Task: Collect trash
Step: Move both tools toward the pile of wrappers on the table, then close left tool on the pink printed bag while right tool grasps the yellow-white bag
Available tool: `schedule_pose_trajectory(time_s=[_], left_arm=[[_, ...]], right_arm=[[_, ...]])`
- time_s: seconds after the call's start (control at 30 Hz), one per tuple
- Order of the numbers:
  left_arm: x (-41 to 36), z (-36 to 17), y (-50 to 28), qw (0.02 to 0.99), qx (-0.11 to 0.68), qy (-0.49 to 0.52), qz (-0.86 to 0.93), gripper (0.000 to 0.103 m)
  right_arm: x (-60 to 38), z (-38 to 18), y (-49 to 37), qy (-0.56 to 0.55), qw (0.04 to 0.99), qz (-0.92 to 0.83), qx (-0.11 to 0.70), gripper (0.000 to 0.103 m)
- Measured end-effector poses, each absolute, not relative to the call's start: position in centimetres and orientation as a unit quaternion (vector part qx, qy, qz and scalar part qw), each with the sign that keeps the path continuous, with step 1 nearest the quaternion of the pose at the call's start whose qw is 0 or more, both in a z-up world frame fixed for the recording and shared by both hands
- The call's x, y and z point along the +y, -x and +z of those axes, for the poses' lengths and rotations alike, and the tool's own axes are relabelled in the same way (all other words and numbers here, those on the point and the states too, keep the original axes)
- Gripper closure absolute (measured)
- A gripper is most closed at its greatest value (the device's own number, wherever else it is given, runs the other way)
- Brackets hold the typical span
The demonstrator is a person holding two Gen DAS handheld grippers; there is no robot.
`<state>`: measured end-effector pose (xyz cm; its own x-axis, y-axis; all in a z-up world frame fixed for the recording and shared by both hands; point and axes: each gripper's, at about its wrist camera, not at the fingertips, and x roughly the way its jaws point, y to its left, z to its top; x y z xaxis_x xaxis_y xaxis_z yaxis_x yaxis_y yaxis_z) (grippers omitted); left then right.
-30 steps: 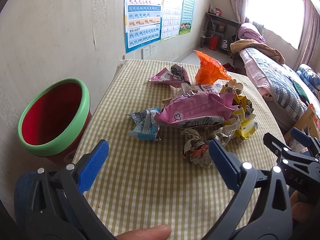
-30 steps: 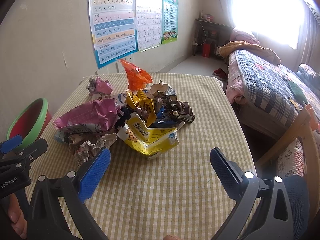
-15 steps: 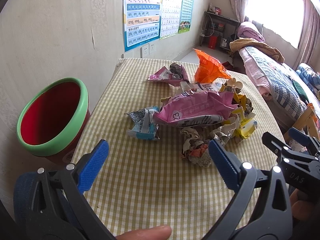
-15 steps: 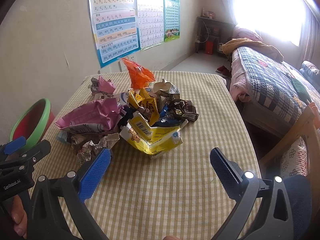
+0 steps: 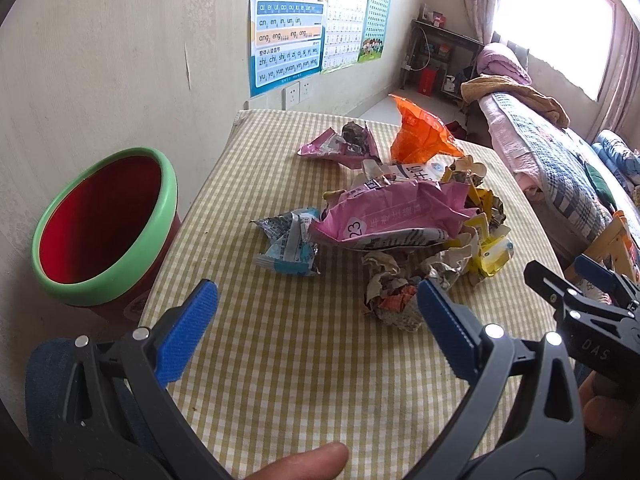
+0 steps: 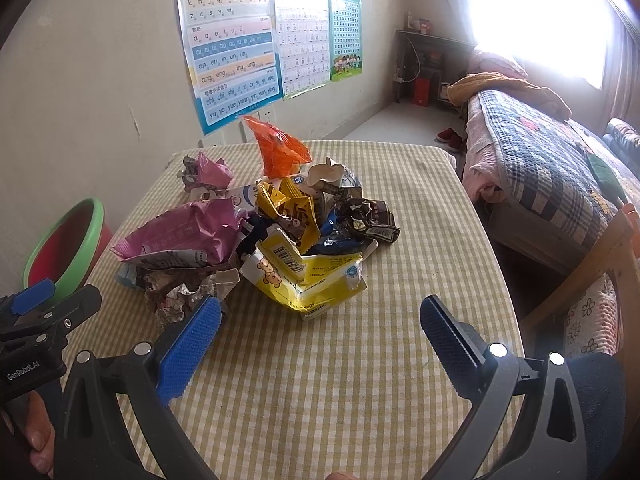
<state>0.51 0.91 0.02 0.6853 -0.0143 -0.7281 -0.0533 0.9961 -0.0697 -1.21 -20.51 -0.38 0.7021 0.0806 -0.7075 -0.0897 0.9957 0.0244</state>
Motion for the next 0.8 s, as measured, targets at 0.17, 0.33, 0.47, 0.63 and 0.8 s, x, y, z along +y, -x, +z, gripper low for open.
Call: schedule_pose_trajectory(time_s=[0.17, 0.33, 0.47, 0.63, 0.8], left_arm=[[1.1, 0.5, -1.0, 0.916, 0.399, 0.049, 0.011, 0.005], [1.3, 1.0, -1.7, 0.914, 0.402, 0.056, 0.002, 0.005], [1.1, 1.2, -2.4, 0.912, 0.407, 0.059, -0.005, 0.005], [0.9, 1.2, -3.0, 0.909, 0.412, 0.062, -0.01, 0.005], [1.1, 1.3, -3.2, 0.908, 0.413, 0.066, -0.012, 0.005]], right_arm=[[-20.7, -0.1, 0.8, 0.007, 0.92, 0.05, 0.388, 0.007], [-21.2, -0.4, 0.2, -0.002, 0.914, 0.049, 0.404, 0.007], [-21.5, -0.5, -0.5, -0.008, 0.909, 0.048, 0.414, 0.007], [-22.0, -0.4, -1.4, -0.011, 0.908, 0.044, 0.416, 0.007], [-22.2, -0.7, -1.8, -0.019, 0.904, 0.045, 0.425, 0.007]])
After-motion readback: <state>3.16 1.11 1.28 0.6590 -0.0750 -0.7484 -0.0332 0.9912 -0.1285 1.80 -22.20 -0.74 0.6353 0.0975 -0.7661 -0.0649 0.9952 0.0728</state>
